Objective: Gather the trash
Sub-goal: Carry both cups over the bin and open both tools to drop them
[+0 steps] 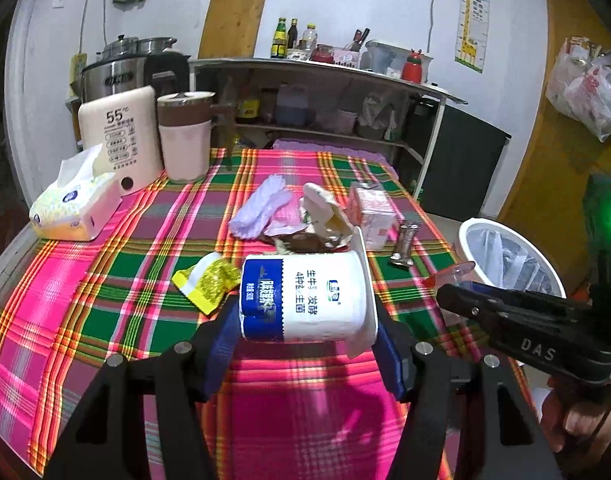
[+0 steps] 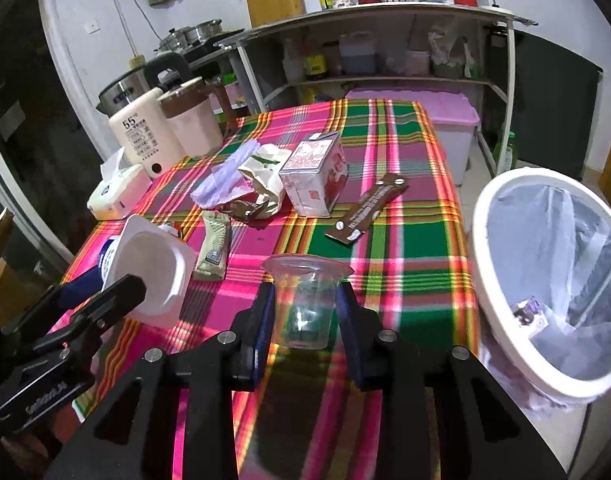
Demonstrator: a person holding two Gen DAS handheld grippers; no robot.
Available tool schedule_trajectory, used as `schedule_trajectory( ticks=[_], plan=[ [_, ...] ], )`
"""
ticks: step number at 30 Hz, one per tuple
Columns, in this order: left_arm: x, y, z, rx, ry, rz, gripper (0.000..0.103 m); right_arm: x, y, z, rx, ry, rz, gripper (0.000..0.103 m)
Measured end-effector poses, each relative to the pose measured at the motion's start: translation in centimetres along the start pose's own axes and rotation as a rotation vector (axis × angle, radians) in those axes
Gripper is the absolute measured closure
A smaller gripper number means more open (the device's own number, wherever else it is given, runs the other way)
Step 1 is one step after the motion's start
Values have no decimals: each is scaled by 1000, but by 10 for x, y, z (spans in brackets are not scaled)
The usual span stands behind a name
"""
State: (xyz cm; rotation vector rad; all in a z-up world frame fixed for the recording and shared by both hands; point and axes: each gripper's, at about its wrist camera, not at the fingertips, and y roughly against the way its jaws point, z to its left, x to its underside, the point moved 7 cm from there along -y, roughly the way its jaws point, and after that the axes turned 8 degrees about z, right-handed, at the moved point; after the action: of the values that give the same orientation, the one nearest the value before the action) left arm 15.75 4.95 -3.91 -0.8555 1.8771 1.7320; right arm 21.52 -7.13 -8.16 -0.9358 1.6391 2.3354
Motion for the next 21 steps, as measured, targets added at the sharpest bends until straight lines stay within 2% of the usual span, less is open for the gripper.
schedule_trajectory(
  ticks=[11, 21],
  plan=[
    [-5, 11, -45, 36, -62, -12, 40, 12, 46, -26, 18, -25, -69, 71],
    [-10, 4, -91, 81, -133, 1, 40, 22, 67, -69, 54, -94, -98, 71]
  ],
)
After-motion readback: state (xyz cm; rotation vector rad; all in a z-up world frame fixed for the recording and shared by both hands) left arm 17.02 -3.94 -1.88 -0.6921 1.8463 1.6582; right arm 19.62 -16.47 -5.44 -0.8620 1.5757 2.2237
